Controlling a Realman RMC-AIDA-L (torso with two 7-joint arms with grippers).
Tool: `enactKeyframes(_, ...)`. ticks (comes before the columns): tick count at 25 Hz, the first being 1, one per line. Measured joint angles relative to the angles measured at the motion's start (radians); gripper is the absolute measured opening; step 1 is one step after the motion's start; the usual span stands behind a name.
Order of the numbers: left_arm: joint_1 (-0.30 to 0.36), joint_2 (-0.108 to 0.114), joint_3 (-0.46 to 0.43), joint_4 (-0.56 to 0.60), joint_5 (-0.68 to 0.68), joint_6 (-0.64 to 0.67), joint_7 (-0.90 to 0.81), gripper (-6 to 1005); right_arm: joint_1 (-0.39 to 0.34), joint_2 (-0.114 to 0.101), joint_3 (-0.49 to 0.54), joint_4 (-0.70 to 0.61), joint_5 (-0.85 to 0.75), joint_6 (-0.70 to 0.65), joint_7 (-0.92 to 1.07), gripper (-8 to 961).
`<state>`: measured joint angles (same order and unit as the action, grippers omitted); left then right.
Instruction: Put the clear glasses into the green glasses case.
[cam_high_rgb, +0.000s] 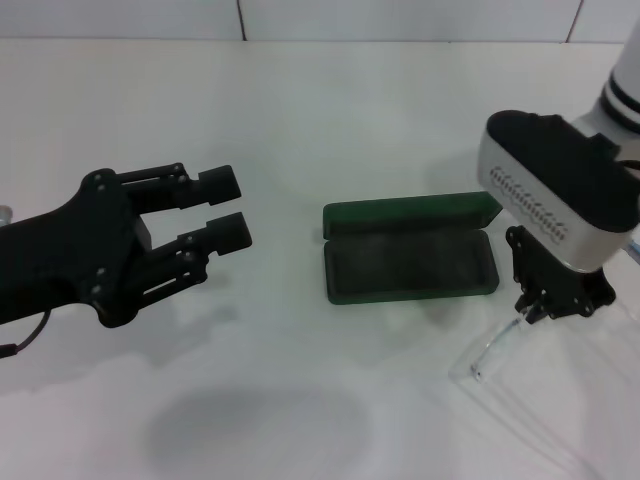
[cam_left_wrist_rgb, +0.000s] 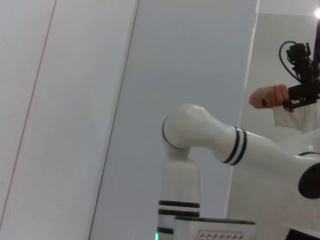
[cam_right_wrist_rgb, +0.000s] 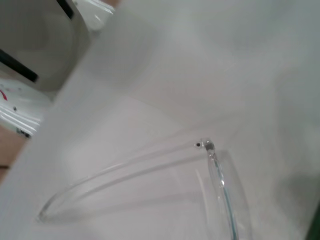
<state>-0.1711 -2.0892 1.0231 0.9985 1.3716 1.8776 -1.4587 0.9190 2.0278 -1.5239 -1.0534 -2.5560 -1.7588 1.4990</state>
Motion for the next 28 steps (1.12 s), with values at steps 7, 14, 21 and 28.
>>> enactKeyframes(7,0.000,0.000,0.001,-0.003,-0.021,0.004,0.000,416,-0.097,-0.003,0.089,-0.251,0.050,-0.181,0.023,64)
enactKeyframes(14,-0.001,0.000,0.013,-0.003,-0.083,0.028,-0.009,415,-0.181,-0.013,0.440,-0.471,0.186,-0.325,0.010,53)
enactKeyframes(21,-0.009,0.001,0.075,0.043,-0.218,0.085,-0.025,359,-0.316,-0.015,0.673,-0.530,0.447,-0.282,-0.043,54)
enactKeyframes(28,-0.066,0.001,0.130,0.091,-0.241,0.082,-0.101,230,-0.405,-0.008,0.706,-0.339,0.704,-0.164,-0.087,54)
